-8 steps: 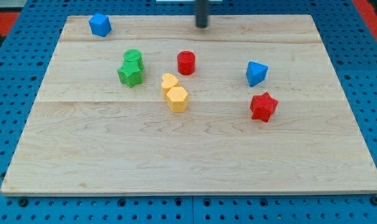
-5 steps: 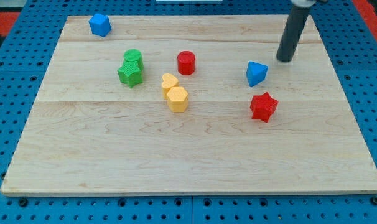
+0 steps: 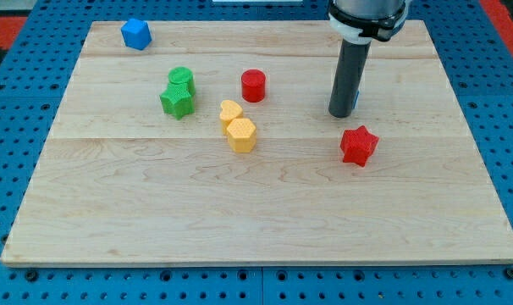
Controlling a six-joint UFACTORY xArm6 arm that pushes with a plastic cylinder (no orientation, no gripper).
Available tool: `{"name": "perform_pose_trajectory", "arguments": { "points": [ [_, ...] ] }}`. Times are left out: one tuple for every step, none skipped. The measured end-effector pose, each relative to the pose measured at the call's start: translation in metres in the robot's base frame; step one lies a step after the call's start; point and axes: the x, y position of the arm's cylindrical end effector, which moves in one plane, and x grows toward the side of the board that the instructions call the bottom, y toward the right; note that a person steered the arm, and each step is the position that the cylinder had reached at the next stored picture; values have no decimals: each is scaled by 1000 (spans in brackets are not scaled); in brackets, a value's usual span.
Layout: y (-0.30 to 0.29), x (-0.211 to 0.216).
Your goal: Drag blue triangle towards top middle of the board
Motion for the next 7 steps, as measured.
{"name": "perform_pose_trajectory", "arguments": {
  "points": [
    [0, 0],
    [0, 0],
    [-6, -10],
    [-12, -10],
    [-13, -3],
    [12, -11],
    [15, -34]
  ]
}}
